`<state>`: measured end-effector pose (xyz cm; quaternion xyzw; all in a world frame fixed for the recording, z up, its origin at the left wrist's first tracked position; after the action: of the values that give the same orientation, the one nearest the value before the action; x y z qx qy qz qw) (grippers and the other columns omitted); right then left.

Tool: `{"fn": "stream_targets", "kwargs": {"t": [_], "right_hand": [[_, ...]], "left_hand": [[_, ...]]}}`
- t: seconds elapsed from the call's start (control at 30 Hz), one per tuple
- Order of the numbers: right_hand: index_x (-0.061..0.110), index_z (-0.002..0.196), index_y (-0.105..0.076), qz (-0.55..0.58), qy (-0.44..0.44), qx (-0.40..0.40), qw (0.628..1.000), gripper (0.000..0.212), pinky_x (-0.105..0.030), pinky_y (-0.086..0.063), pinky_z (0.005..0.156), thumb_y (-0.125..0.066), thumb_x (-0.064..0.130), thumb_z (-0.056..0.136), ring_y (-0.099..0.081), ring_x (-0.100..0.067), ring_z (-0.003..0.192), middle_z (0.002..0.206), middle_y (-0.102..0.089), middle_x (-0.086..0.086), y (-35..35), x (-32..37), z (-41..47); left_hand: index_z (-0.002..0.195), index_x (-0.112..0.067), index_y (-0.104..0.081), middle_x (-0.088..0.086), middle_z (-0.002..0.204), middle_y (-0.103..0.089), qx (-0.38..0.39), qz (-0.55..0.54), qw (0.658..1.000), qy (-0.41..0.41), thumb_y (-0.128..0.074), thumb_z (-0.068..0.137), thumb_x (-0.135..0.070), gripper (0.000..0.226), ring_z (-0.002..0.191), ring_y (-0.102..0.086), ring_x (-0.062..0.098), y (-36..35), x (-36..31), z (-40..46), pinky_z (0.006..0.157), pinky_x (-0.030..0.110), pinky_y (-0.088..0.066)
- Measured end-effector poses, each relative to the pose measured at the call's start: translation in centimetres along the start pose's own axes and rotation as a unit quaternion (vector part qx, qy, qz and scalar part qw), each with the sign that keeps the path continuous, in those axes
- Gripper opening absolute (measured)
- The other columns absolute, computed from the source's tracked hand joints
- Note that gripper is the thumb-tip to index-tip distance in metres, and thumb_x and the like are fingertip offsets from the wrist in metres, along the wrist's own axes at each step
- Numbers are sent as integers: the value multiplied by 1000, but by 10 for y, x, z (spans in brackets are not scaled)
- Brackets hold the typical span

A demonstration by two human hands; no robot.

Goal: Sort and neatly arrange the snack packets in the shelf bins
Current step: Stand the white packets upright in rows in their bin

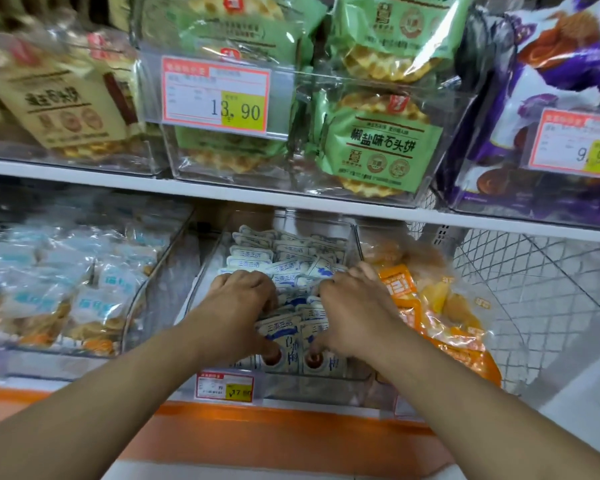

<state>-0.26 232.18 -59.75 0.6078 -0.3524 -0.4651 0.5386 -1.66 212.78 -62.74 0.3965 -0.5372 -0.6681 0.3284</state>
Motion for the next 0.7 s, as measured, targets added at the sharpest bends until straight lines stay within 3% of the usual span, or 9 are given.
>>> {"fn": "stream_targets", "kwargs": {"t": [0.1,0.33,0.43,0.53,0.6,0.7], "right_hand": [[27,71,-45,-8,2,27,1000,60,-39,-27,111,-82,74,66,-51,-20,101,87,-57,6,1,-3,-1],[26,92,-64,-41,0,-34,999,23,-38,-26,109,-80,35,77,-51,-23,106,98,-63,3,2,-4,2],[25,105,-67,-51,-12,-42,998,32,-40,-28,110,-79,37,79,-52,-25,111,108,-65,0,-1,-3,2],[22,113,-66,-36,-8,-10,999,54,-41,-27,117,-81,58,76,-49,-25,119,117,-61,0,2,-5,1],[22,122,-61,-1,-7,7,1000,74,-40,-24,118,-79,72,70,-46,-24,125,122,-57,2,6,-12,-1],[28,133,-53,74,-15,12,997,85,-37,-19,119,-77,78,69,-37,-20,135,133,-51,6,10,-25,-6]], "left_hand": [[109,-37,-53,-21,112,-44,-1,5,1000,-5,-79,59,-72,66,108,-37,8,2,0,0,97,27,-29],[121,-31,-56,-14,127,-50,-20,40,999,-19,-77,68,-67,67,121,-39,12,4,0,-3,107,28,-27],[111,-34,-54,-16,120,-51,-15,36,999,-16,-76,68,-69,60,117,-41,11,6,-2,-3,101,28,-31],[109,-37,-52,-18,112,-49,-4,11,1000,2,-71,68,-75,59,111,-40,9,7,-4,-5,94,27,-32],[104,-38,-52,-18,105,-49,-11,-35,999,20,-65,74,-77,51,105,-41,9,9,-6,-7,87,26,-34],[104,-38,-54,-14,103,-52,-36,-117,990,68,-65,82,-70,40,98,-49,10,13,-6,-3,79,29,-46]]}}
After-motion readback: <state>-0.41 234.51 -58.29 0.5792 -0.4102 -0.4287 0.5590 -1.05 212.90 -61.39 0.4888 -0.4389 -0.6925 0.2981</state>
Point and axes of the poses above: each hand's wrist, its own z-axis towards the middle knuckle, its own y-axis out of the back of the hand, x = y × z, the point moved 2 cm from there along z, towards the middle knuckle
